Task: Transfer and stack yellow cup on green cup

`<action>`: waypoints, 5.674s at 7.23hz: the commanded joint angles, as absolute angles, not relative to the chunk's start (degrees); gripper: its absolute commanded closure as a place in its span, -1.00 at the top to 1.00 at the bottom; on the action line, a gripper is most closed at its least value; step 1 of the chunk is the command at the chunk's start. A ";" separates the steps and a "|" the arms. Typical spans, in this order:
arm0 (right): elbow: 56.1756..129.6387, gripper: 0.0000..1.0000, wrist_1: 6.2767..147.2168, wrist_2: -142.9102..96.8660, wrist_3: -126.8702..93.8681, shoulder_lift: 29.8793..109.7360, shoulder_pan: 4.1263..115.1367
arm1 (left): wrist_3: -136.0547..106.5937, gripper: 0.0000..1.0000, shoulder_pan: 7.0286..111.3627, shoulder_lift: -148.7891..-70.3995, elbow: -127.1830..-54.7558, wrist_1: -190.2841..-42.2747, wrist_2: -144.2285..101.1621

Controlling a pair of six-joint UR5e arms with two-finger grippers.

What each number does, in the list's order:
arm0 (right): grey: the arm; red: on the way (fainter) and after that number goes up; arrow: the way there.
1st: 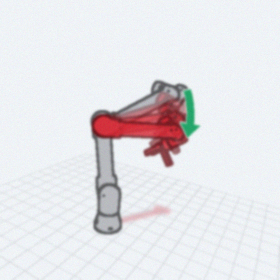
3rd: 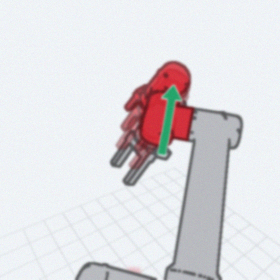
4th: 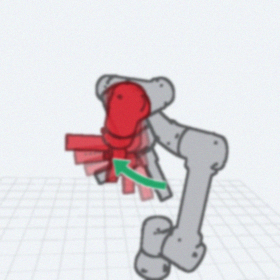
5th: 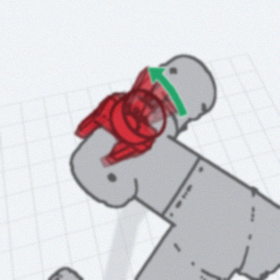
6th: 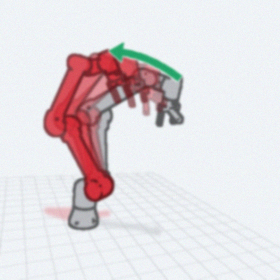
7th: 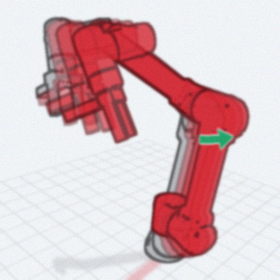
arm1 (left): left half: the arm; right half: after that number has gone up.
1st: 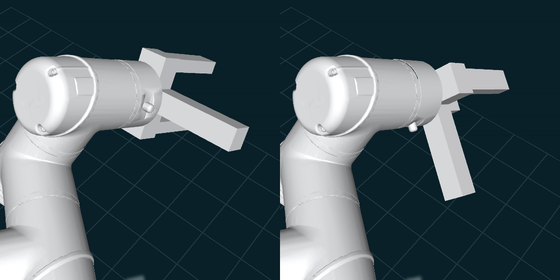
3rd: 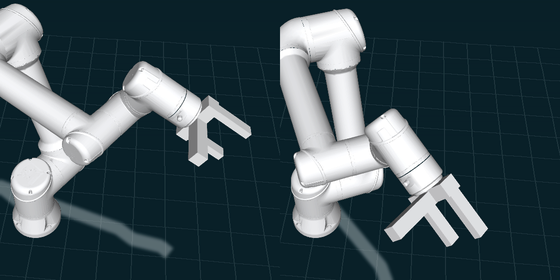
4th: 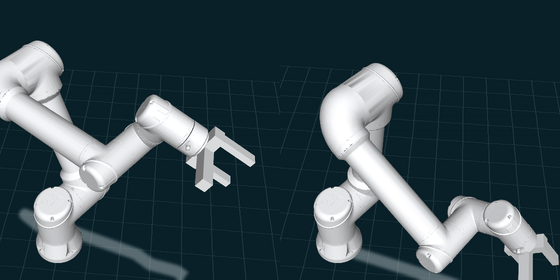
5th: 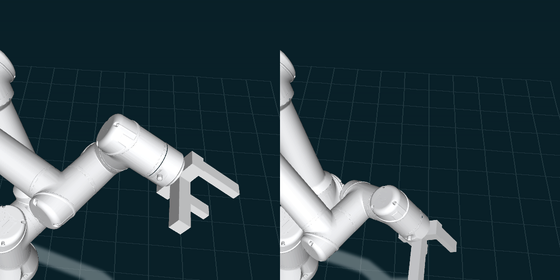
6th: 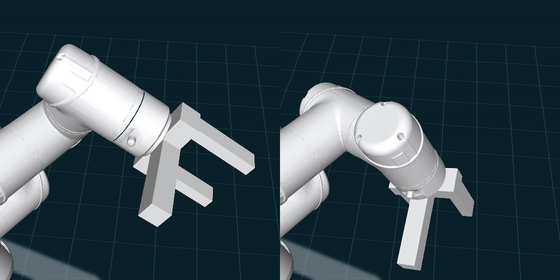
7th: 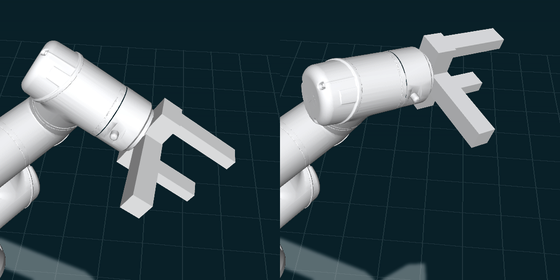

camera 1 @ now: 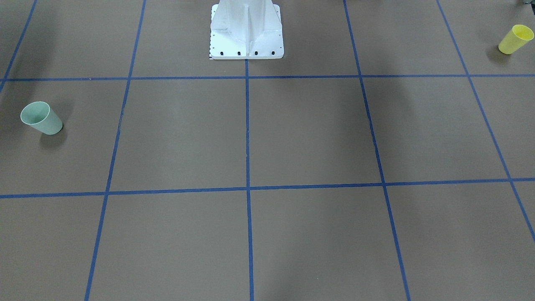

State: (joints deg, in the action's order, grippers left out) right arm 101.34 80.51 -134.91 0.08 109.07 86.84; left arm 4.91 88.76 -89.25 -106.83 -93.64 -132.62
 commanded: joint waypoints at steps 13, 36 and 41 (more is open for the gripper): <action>101.34 1.00 80.51 -134.91 0.18 110.04 86.84 | -58.31 1.00 76.03 -85.79 -126.12 -80.11 -73.53; 100.99 1.00 80.95 -136.49 3.16 111.01 86.75 | -142.02 1.00 40.61 -79.10 -86.60 -54.99 -110.21; 101.07 1.00 80.77 -136.67 3.16 111.27 86.75 | -145.01 1.00 40.43 -78.75 -76.65 -61.70 -114.68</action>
